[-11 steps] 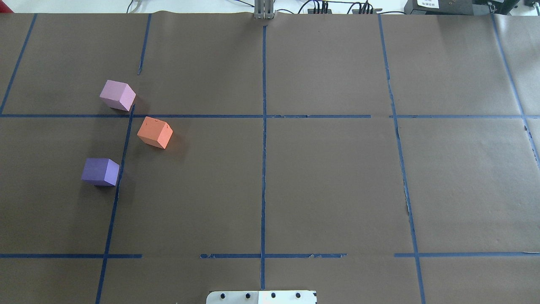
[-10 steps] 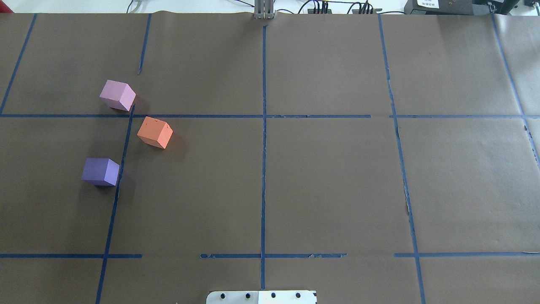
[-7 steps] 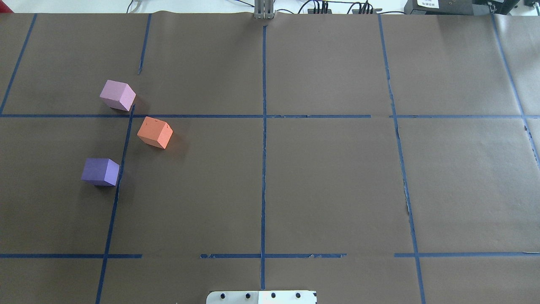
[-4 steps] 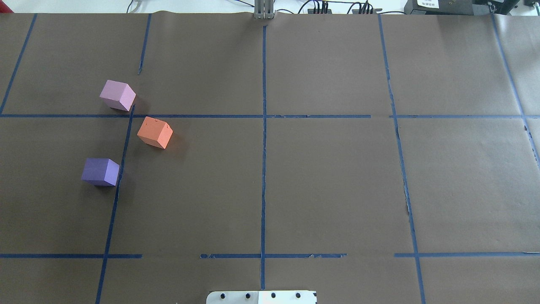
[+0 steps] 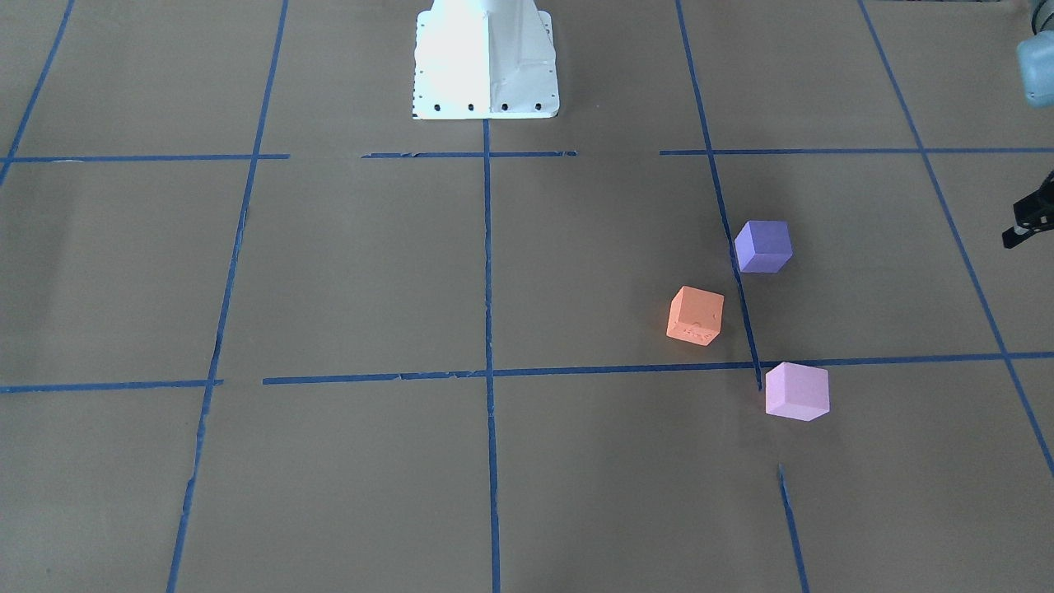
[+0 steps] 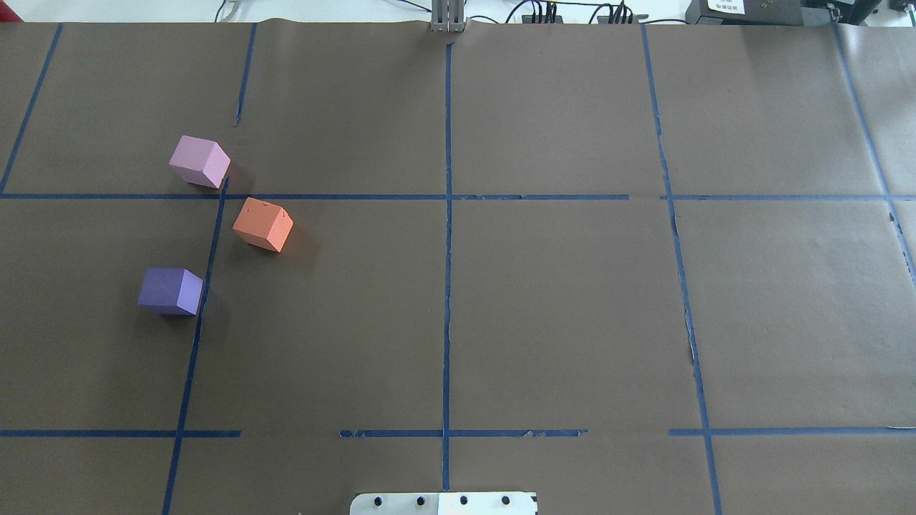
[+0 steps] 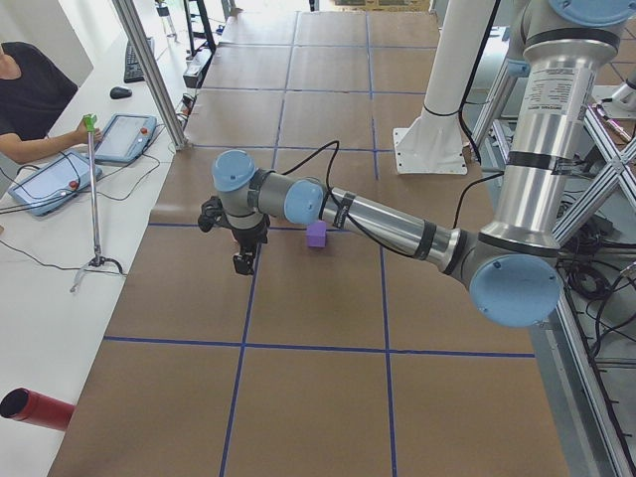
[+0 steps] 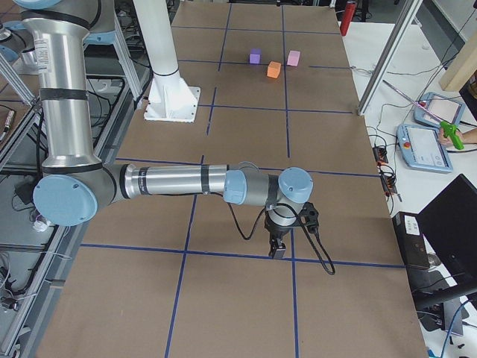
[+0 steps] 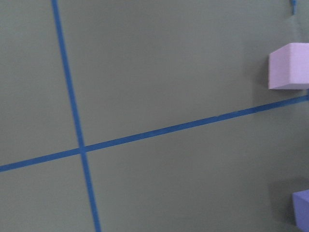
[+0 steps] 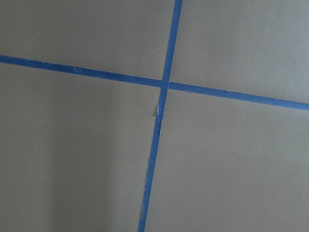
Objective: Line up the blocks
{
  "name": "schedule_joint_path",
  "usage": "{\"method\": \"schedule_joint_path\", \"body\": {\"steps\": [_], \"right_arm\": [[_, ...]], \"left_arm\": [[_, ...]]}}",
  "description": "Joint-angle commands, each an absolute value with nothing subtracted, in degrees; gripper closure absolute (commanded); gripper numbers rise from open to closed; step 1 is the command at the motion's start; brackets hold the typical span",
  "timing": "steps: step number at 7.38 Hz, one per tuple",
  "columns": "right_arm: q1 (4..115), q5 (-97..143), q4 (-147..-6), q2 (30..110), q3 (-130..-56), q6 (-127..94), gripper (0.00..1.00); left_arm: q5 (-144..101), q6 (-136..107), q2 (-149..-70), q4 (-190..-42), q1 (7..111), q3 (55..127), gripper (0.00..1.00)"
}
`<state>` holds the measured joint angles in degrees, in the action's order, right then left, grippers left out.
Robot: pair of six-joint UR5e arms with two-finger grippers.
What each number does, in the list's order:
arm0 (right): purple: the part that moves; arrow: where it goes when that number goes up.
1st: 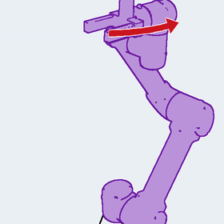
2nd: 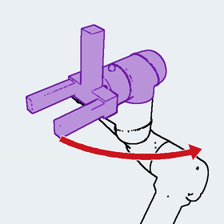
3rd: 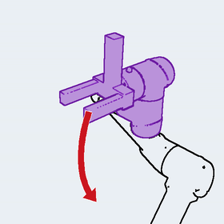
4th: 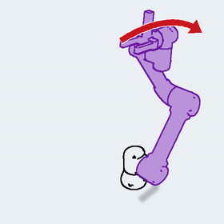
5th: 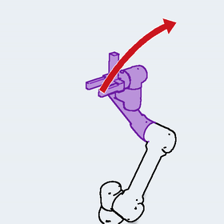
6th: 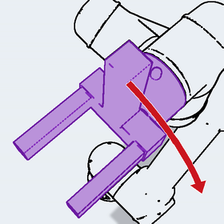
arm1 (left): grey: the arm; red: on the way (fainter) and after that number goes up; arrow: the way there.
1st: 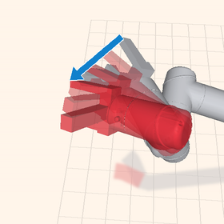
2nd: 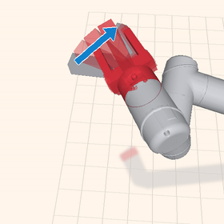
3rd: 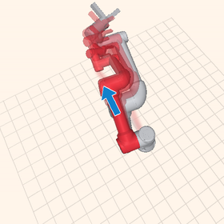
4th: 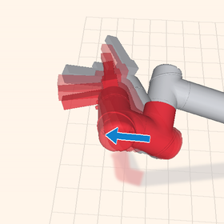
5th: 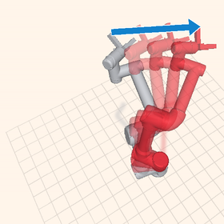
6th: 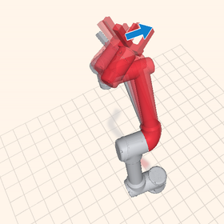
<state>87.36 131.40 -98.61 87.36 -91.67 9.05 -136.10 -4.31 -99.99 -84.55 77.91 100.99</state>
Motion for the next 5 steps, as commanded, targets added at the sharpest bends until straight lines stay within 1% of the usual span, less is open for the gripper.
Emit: {"method": "schedule_joint_path", "body": {"steps": [1, 2, 4, 5], "right_arm": [[87.4, 131.4, -98.6, 87.4, -91.7, 9.1, 0.0], [87.4, 131.4, -98.6, 87.4, -91.8, 9.1, 0.0], [87.4, 131.4, -98.6, 87.4, -91.7, 9.1, 0.0], [87.4, 131.4, -98.6, 87.4, -91.8, 9.1, 0.0]], "left_arm": [[-136.1, -8.3, -105.3, -84.6, 70.6, 101.1, 0.0], [-135.9, -8.8, -108.3, -84.5, 68.0, 100.1, 0.0], [-135.0, -18.6, -112.8, -84.6, 62.4, 100.9, 0.0], [-135.2, -19.2, -113.6, -85.9, 61.6, 100.6, 0.0]]}}
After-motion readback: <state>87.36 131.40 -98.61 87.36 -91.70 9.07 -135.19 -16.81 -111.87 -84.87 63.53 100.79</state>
